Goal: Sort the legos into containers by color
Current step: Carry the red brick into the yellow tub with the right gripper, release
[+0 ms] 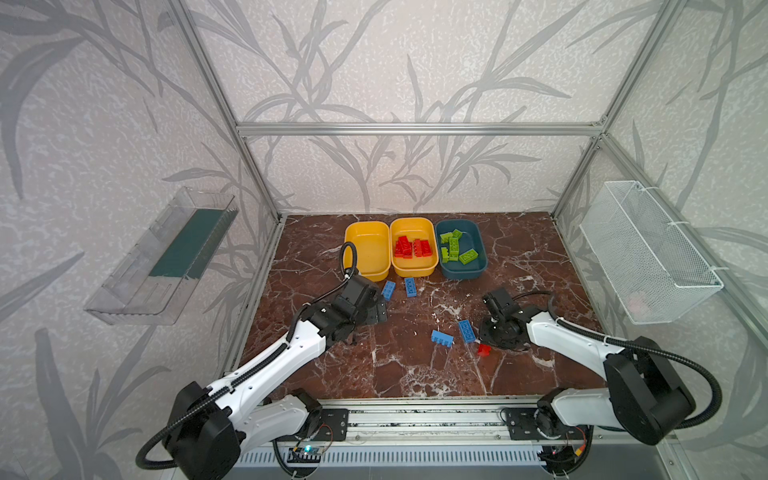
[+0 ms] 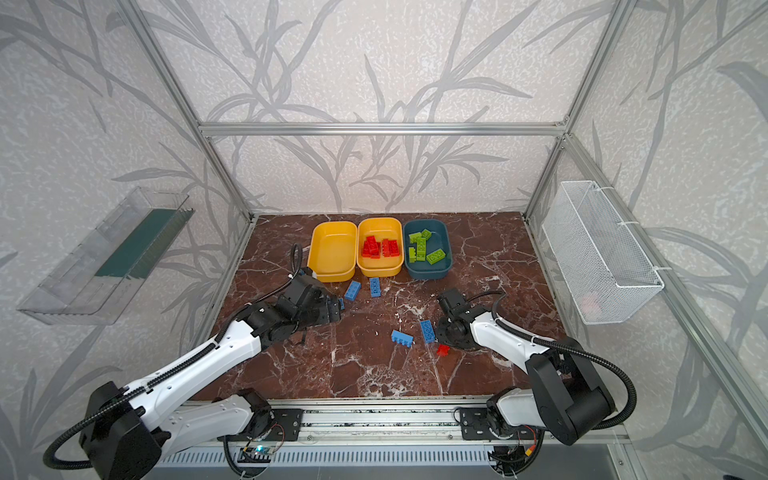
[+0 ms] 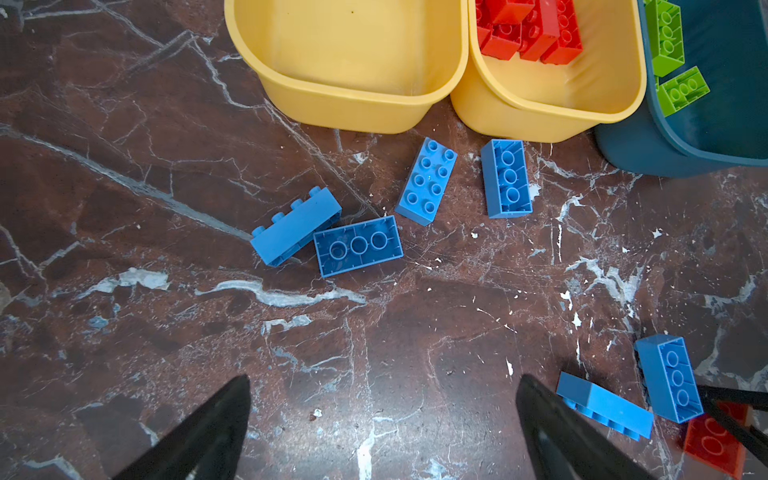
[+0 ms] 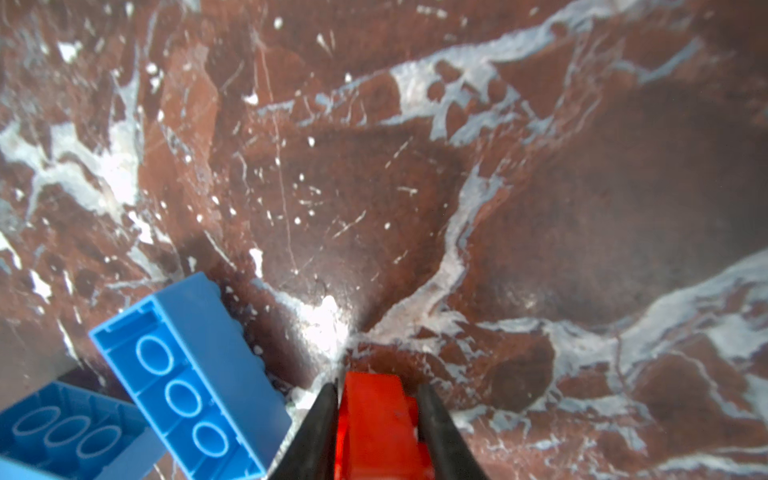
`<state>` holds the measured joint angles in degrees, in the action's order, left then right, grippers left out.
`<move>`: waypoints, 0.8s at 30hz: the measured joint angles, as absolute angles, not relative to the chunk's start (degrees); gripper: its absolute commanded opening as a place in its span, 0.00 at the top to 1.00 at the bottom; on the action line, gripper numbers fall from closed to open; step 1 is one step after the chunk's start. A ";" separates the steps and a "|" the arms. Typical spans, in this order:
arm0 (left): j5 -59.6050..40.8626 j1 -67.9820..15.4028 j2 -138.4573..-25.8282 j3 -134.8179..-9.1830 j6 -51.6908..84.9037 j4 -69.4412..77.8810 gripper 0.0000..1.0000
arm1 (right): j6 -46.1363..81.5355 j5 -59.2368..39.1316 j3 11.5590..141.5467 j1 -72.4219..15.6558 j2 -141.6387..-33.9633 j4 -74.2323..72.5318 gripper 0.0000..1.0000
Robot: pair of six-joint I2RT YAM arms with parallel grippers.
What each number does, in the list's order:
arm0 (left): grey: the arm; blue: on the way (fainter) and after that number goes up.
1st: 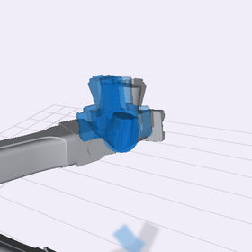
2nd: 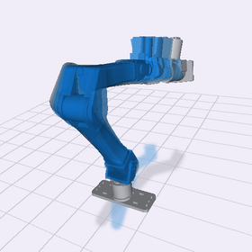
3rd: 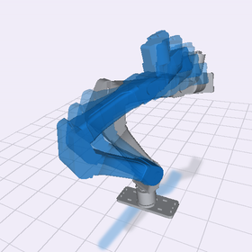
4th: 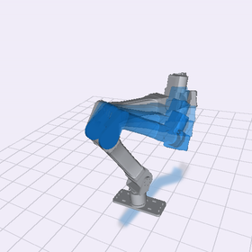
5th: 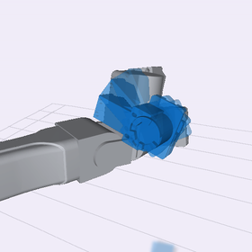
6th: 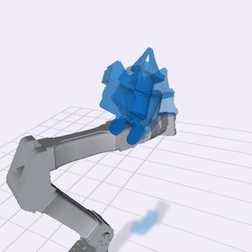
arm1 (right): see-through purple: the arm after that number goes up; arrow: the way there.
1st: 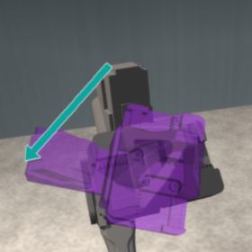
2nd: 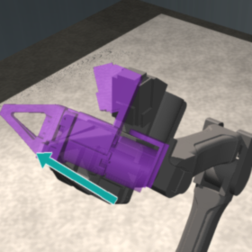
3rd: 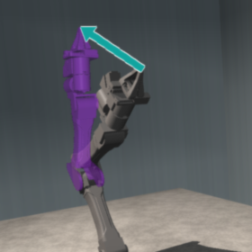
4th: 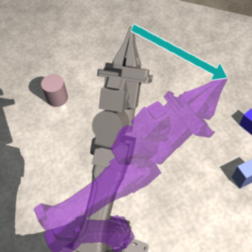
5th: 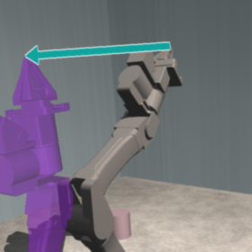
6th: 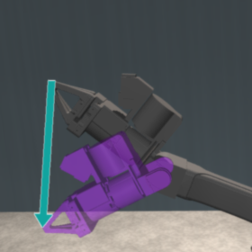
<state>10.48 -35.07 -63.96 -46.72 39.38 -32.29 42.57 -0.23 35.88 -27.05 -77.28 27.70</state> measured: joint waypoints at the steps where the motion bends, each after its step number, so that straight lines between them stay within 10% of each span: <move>1: 10.48 -35.03 -63.96 -46.72 39.29 -32.27 0.01 | 42.52 -0.47 35.97 -27.05 -77.10 28.03 0.75; 24: 10.90 -34.41 -63.90 -46.22 39.53 -32.23 0.01 | 34.04 -5.56 72.53 -27.05 -93.84 27.88 0.81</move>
